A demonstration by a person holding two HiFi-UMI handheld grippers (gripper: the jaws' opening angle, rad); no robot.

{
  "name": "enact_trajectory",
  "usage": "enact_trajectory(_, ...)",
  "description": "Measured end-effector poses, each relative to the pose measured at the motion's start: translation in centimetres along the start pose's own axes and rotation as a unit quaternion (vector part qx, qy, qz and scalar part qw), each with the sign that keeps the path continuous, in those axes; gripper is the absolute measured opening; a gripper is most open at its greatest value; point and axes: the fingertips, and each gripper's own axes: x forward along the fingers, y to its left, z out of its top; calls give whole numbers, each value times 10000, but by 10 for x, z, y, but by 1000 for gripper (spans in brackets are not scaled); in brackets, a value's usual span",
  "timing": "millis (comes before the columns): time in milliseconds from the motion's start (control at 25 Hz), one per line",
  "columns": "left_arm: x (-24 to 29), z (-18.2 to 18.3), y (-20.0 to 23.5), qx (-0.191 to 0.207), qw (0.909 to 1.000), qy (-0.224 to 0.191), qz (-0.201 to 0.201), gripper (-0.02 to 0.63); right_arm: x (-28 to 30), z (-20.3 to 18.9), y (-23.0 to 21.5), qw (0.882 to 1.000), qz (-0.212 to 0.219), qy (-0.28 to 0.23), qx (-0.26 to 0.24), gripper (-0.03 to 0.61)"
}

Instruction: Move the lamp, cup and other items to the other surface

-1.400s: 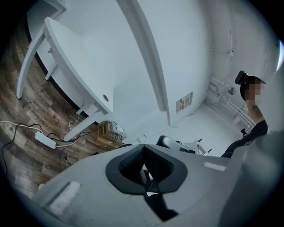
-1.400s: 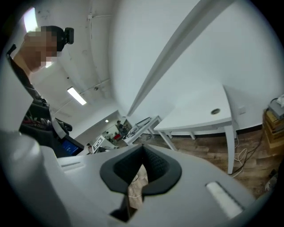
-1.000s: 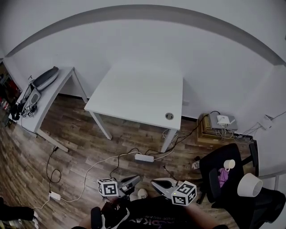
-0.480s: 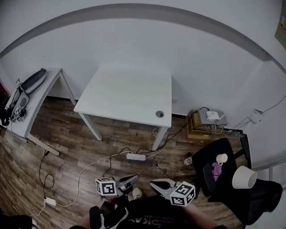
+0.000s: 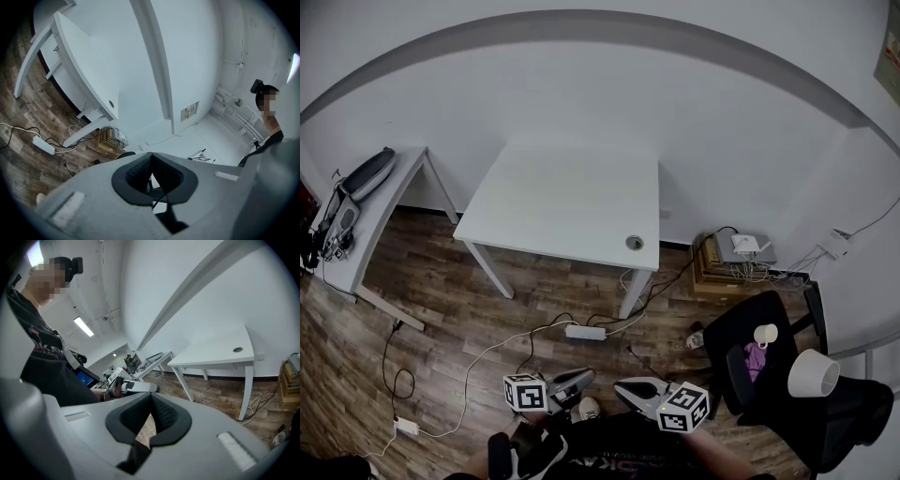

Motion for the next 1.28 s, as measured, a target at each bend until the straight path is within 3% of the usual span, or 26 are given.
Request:
enact_trajectory(720, -12, 10, 14, -62, 9996, -190, 205, -5, 21, 3, -3, 9995, 273, 170, -73, 3)
enact_trajectory(920, 19, 1, 13, -178, 9998, 133, -19, -6, -4, 5, -17, 9998, -136, 53, 121, 3)
enact_trajectory(1080, 2, 7, 10, -87, 9999, -100, 77, -6, 11, 8, -4, 9999, 129, 61, -4, 3)
enact_trajectory(1280, 1, 8, 8, -54, 9999, -125, 91, -6, 12, 12, -2, 9998, 156, 85, -94, 3)
